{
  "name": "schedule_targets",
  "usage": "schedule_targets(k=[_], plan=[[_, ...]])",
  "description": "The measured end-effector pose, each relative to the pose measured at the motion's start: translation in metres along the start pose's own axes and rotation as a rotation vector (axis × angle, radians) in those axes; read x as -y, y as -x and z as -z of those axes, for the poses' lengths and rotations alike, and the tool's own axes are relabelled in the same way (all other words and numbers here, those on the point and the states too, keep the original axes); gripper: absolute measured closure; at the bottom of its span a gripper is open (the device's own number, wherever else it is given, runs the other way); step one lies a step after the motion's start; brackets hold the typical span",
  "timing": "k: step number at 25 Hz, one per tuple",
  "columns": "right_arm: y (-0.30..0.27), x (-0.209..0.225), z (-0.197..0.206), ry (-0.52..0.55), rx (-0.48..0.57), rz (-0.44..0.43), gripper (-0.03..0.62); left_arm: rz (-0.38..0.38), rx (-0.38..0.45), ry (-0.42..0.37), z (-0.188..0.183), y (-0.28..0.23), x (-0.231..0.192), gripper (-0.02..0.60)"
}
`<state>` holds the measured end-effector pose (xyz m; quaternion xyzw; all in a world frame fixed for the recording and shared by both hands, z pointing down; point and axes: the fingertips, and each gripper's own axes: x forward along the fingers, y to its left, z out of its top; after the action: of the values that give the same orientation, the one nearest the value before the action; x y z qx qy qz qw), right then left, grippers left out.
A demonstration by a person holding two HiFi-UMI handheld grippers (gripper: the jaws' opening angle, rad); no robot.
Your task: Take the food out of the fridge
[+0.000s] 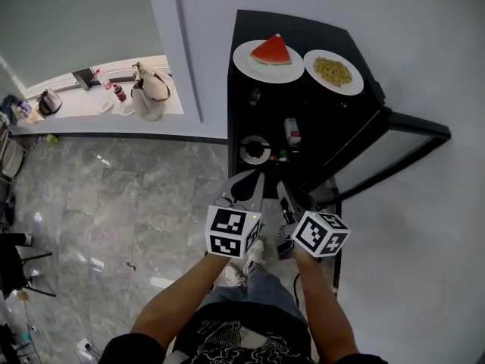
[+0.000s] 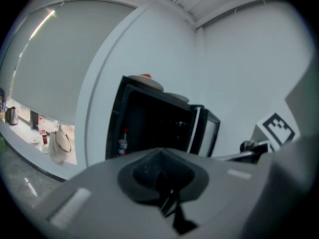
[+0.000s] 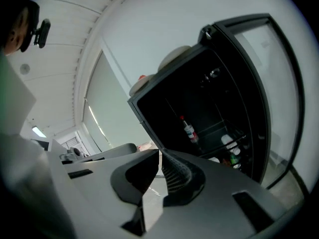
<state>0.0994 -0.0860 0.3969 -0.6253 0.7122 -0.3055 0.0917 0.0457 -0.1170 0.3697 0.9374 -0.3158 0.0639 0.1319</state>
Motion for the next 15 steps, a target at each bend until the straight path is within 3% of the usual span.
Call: schedule_targets(k=[7,15], plan=[[-0.054,0.057,0.067,-0.217,-0.057,-0.048,0.588,-0.038,-0.083,0.052,0.075,-0.017,-0.042,0.580],[-0.132,0.131,0.145,-0.335,-0.087,-0.056,0.583,-0.055,-0.110,0.053,0.139,-0.045,-0.082,0.580]])
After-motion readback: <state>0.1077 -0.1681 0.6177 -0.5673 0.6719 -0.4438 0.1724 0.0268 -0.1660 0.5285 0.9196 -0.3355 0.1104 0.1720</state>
